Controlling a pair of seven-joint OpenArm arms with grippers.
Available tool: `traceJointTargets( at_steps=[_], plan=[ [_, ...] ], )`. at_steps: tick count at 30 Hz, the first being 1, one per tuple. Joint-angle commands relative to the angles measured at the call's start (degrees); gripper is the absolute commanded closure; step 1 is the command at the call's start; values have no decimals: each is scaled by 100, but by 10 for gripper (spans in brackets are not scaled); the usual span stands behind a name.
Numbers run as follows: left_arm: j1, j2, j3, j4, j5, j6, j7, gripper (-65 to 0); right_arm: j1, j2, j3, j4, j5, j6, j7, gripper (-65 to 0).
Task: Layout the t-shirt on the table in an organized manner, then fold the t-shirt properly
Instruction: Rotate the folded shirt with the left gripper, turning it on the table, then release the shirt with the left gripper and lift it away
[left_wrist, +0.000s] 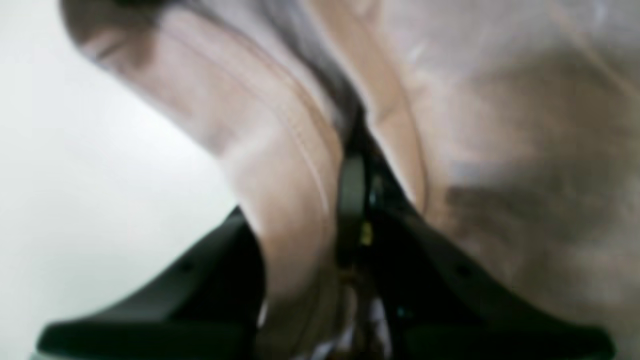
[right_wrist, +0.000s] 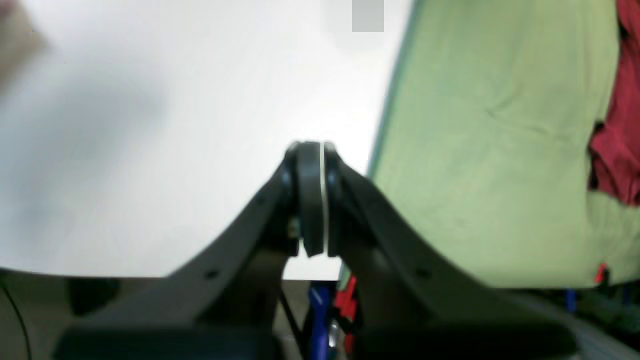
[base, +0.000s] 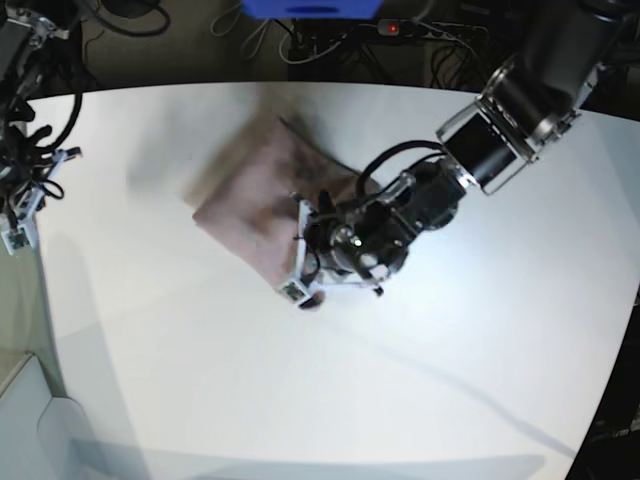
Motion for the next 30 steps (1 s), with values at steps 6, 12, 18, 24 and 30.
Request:
traceJointTargets(
  at_steps=[6,12,18,24,30],
  plan=[
    [-361,374,987,35,1591,-988,-666,-1,-320,63,613,80,-28,17,18,0],
    [-378,954,1154,-668,2751,-1902,-1238,-1,-566,54,965,80,-28,17,18,0],
    [-387,1631,1154,-1732,3771,-2395,-2091,-1,-812,-104,1370,80,-28,17,18,0],
    [-396,1877,1146,-2004,4114,-2720,-2214,-1,-935,-227,1537,80,-28,17,18,0],
    [-405,1850,1119,-2013,4114,-2720,-2170,-3,-953,-262,1589,80,-19,17,18,0]
  ],
)
